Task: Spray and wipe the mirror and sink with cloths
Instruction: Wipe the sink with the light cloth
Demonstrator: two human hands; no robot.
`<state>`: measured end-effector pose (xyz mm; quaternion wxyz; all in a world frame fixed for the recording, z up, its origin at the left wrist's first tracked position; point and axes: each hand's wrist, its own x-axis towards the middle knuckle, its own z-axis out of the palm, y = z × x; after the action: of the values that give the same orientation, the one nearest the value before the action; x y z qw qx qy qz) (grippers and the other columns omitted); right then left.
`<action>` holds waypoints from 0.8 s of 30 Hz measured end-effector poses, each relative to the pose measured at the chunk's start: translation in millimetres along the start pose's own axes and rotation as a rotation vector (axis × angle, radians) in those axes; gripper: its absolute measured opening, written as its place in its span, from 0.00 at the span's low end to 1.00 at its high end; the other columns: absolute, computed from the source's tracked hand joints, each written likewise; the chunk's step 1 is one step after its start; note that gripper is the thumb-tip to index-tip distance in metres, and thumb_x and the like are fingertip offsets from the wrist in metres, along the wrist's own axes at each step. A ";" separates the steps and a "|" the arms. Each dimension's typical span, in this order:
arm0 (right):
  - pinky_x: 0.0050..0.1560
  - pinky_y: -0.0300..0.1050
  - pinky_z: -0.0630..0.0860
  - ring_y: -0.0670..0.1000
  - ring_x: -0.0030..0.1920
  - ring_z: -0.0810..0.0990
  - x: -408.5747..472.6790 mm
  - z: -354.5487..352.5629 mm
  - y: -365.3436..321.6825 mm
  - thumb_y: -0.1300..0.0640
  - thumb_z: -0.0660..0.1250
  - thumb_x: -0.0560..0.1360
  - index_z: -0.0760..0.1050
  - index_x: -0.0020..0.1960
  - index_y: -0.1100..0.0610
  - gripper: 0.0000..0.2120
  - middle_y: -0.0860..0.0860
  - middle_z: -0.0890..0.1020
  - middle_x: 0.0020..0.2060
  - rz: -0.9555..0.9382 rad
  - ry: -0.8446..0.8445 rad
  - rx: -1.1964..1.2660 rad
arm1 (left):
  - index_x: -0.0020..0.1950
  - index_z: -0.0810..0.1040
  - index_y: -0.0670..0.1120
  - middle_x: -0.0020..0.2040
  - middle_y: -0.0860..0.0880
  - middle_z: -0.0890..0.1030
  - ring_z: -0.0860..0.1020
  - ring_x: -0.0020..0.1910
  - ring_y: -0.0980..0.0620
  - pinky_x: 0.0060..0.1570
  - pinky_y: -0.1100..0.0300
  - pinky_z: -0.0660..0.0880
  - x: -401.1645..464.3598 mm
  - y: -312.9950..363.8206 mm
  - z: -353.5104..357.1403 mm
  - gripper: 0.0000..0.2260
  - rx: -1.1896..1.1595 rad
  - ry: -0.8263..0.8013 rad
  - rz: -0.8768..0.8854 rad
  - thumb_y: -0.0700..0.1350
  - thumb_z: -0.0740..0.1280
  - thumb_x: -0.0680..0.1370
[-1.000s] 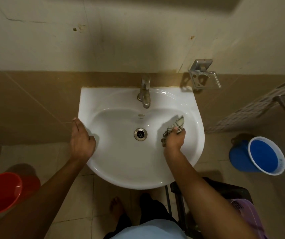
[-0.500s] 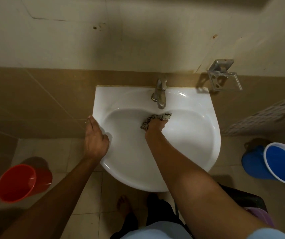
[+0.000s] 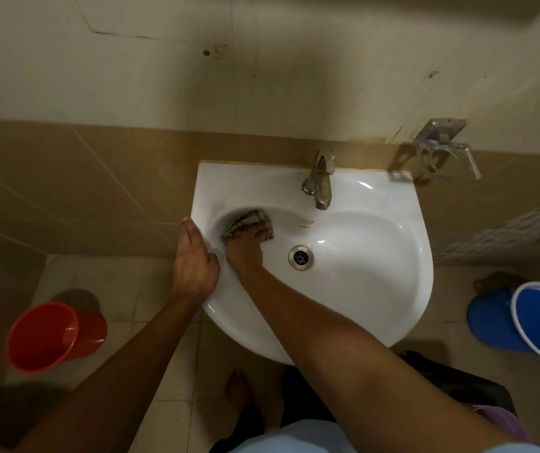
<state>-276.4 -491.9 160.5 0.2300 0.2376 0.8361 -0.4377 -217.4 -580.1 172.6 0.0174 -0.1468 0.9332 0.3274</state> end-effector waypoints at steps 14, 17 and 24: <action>0.74 0.61 0.58 0.64 0.75 0.59 37.7 -106.3 139.0 0.55 0.64 0.75 0.57 0.78 0.52 0.33 0.58 0.59 0.77 -0.859 -0.225 -1.032 | 0.80 0.47 0.38 0.80 0.38 0.52 0.56 0.79 0.40 0.76 0.48 0.56 0.3 5.4 1.4 0.31 -0.042 0.030 -0.027 0.42 0.59 0.82; 0.76 0.62 0.51 0.62 0.78 0.51 51.4 -143.8 144.3 0.56 0.60 0.78 0.55 0.79 0.48 0.32 0.53 0.55 0.79 -0.754 -0.131 -1.161 | 0.80 0.47 0.38 0.80 0.38 0.52 0.56 0.78 0.39 0.76 0.47 0.57 0.2 6.0 1.5 0.31 -0.029 0.031 -0.023 0.42 0.58 0.82; 0.74 0.63 0.51 0.62 0.78 0.45 25.6 -168.9 171.6 0.50 0.57 0.79 0.42 0.80 0.51 0.35 0.53 0.45 0.80 -0.369 0.030 -1.198 | 0.80 0.46 0.38 0.81 0.39 0.51 0.56 0.78 0.39 0.75 0.47 0.59 -1.2 7.7 -1.2 0.32 -0.007 0.021 -0.029 0.43 0.59 0.82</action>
<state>-223.6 -258.4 124.7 0.2319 -0.0748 0.9667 0.0779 -218.3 -574.8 178.4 0.0121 -0.1640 0.9300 0.3287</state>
